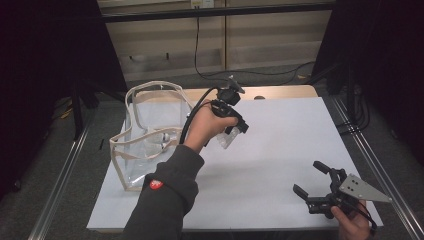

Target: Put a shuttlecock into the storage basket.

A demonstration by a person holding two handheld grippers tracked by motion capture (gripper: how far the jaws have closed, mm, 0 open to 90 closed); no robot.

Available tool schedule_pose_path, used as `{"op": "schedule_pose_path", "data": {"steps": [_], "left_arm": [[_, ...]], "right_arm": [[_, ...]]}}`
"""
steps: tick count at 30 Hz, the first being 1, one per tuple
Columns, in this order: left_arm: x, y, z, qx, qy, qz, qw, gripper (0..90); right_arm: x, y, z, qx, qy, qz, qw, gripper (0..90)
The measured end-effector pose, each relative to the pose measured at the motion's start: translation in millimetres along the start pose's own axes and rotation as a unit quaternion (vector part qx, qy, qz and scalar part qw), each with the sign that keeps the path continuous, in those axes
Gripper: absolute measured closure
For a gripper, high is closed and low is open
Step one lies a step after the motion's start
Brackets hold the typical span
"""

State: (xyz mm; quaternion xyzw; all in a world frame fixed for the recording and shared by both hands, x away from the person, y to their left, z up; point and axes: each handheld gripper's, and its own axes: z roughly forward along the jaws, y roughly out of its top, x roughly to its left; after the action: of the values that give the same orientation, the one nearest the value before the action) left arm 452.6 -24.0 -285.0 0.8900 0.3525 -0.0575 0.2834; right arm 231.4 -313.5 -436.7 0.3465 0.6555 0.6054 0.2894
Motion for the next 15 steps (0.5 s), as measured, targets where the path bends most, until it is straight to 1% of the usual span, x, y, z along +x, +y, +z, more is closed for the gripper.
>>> {"op": "schedule_pose_path", "data": {"steps": [2, 8, 13, 15], "left_arm": [[-0.6, 1.3, -3.7, -0.001, -0.003, 0.000, 1.0000, 64.3], [-3.3, 4.2, -14.2, -0.002, -0.001, 0.005, 1.0000, 64.4], [-4.0, 4.7, -22.5, -0.006, 0.002, 0.006, 1.0000, 64.4], [-3.5, 4.6, -25.5, -0.006, -0.002, 0.005, 1.0000, 64.4]], "right_arm": [[0.1, 0.1, 0.0, 0.000, 0.000, 0.000, 1.0000, 0.0], [0.1, 0.1, 0.2, 0.000, 0.000, -0.002, 1.0000, 0.0], [0.3, 0.2, 0.7, 0.000, 0.002, -0.004, 1.0000, 0.0], [0.5, 0.2, 0.8, 0.001, 0.002, -0.004, 1.0000, 0.0]]}}
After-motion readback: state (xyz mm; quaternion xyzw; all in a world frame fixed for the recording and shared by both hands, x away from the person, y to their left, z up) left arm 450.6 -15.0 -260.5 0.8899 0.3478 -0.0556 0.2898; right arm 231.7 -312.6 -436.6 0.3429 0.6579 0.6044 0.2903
